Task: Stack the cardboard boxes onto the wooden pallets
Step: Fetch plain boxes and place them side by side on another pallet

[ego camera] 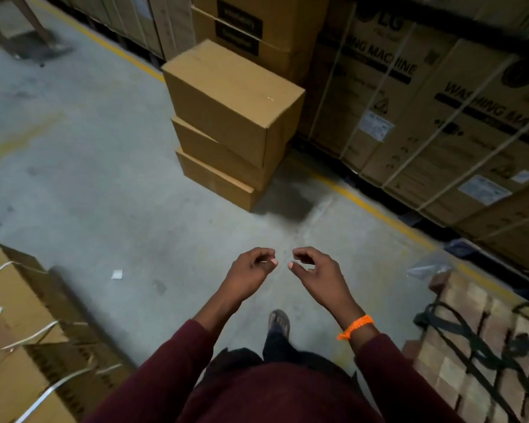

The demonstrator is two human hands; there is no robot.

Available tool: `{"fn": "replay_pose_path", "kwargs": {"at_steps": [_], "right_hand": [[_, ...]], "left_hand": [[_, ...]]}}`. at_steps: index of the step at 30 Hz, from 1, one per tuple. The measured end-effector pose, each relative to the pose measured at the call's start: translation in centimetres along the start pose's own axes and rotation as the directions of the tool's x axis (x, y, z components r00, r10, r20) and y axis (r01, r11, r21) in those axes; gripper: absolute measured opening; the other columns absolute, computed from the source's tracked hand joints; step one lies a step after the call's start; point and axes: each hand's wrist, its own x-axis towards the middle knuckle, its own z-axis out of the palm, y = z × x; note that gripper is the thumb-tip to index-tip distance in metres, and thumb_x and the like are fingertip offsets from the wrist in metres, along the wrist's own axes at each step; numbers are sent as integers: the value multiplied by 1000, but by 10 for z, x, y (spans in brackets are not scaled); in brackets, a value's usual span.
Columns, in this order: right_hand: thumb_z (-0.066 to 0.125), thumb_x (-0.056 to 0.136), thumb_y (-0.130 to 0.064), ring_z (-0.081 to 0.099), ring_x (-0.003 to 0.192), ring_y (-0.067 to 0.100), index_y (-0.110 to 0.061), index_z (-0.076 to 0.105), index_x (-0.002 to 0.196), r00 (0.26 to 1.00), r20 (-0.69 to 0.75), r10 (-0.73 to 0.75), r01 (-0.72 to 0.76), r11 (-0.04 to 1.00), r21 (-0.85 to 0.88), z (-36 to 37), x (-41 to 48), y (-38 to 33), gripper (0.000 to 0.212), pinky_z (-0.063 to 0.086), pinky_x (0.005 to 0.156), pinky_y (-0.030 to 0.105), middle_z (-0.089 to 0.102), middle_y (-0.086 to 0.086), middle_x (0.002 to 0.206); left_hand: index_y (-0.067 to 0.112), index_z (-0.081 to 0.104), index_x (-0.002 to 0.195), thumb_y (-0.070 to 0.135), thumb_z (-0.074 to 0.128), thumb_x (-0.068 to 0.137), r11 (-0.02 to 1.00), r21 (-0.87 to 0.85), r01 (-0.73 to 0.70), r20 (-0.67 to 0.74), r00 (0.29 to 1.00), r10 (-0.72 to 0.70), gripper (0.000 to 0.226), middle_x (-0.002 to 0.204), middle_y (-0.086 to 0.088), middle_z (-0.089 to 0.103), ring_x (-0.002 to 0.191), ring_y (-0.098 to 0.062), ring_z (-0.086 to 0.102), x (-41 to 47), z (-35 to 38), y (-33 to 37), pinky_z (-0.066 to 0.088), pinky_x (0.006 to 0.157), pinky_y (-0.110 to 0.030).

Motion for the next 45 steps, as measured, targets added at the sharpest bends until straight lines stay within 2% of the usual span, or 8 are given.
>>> {"fn": "replay_pose_path", "kwargs": {"at_steps": [8, 12, 19, 23, 28, 33, 39, 45], "right_hand": [[78, 89, -20, 67, 93, -6, -20, 72, 111, 993, 113, 29, -40, 994, 97, -17, 187, -45, 23, 51, 84, 10, 73, -9, 103], [77, 90, -18, 68, 97, 3, -19, 71, 110, 987, 131, 97, -117, 981, 157, -8, 282, -56, 21, 56, 91, 25, 73, -6, 104], [72, 93, -13, 64, 98, 15, -7, 64, 123, 971, 46, 233, -237, 940, 245, -8, 463, -107, 31, 49, 73, 11, 67, 10, 113], [80, 87, -24, 66, 111, 26, -12, 61, 130, 963, -69, 259, -244, 954, 175, -28, 581, -108, 49, 54, 94, 38, 68, 13, 123], [79, 81, -45, 43, 142, 32, -5, 43, 150, 928, -219, 300, -315, 949, -33, -77, 690, -104, 87, 36, 117, 41, 45, 19, 154], [76, 89, -41, 32, 150, 30, -10, 21, 161, 922, -98, 374, -380, 924, -50, -93, 756, -84, 96, 29, 121, 42, 30, 14, 164], [72, 87, -54, 56, 119, 40, -11, 64, 134, 940, -88, 329, -341, 899, -274, -61, 758, -86, 64, 43, 105, 37, 52, 23, 129], [73, 86, -49, 60, 108, 18, -22, 72, 125, 990, 72, 121, -116, 991, -63, -31, 723, -171, 47, 53, 100, 42, 56, 2, 119]], "left_hand": [[16, 71, 123, 22, 67, 97, 992, -114, 48, -181, 981, -68, 27, 120, 3, 72, 106, -5, 65, 128, -48, 83, 47, 80, -11], [17, 72, 121, 19, 66, 97, 986, -132, 104, -177, 976, -127, 24, 116, 5, 71, 104, -3, 65, 210, -89, 105, 49, 89, -22], [20, 72, 120, 28, 67, 96, 985, -71, 160, -90, 982, -166, 26, 116, 3, 72, 107, -10, 66, 359, -166, 181, 51, 96, -31], [15, 60, 134, 31, 67, 96, 950, -126, 286, 6, 958, -288, 42, 130, -8, 66, 117, -22, 62, 456, -166, 214, 50, 105, -41], [3, 45, 135, 41, 73, 87, 812, -269, 519, 63, 850, -523, 68, 129, -18, 59, 106, -31, 63, 539, -126, 228, 57, 71, -33], [3, 57, 124, 47, 75, 67, 763, -379, 524, -66, 807, -587, 74, 121, -9, 66, 112, -30, 63, 560, -127, 210, 53, 100, -40], [0, 70, 94, 24, 77, 67, 595, -563, 573, 46, 741, -670, 37, 79, -11, 66, 65, -25, 59, 559, -164, 191, 45, 50, -23], [29, 71, 113, 27, 85, 64, 613, -737, 285, -212, 763, -610, 51, 112, -6, 75, 109, -37, 68, 502, -260, 186, 55, 94, -60]]}}
